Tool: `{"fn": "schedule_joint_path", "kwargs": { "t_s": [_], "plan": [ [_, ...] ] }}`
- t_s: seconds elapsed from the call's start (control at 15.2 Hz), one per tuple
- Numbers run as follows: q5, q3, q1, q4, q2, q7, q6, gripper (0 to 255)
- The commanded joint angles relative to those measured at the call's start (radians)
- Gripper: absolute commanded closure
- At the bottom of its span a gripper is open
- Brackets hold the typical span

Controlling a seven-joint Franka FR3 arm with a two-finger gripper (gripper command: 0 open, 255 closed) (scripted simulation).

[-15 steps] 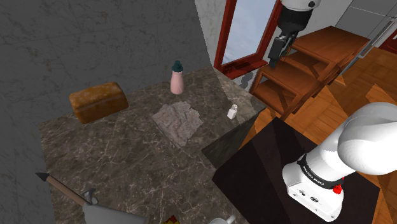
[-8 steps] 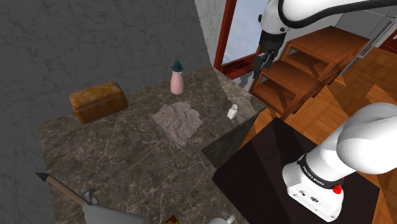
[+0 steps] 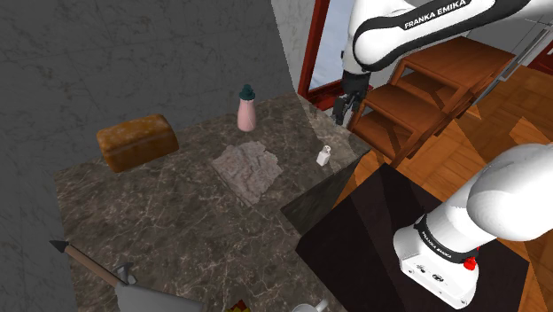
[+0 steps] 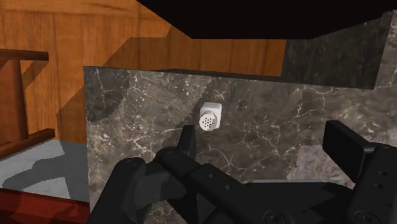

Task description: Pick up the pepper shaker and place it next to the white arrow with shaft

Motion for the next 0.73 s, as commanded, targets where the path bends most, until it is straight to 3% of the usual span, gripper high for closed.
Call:
{"fn": "schedule_joint_path", "kwargs": {
  "t_s": [0.0, 0.66],
  "plan": [
    [0.002, -0.01, -0.007, 0.006, 0.079, -0.001, 0.064, 0],
    [0.049, -0.04, -0.042, 0.149, 0.488, -0.033, 0.283, 0]
  ]
}}
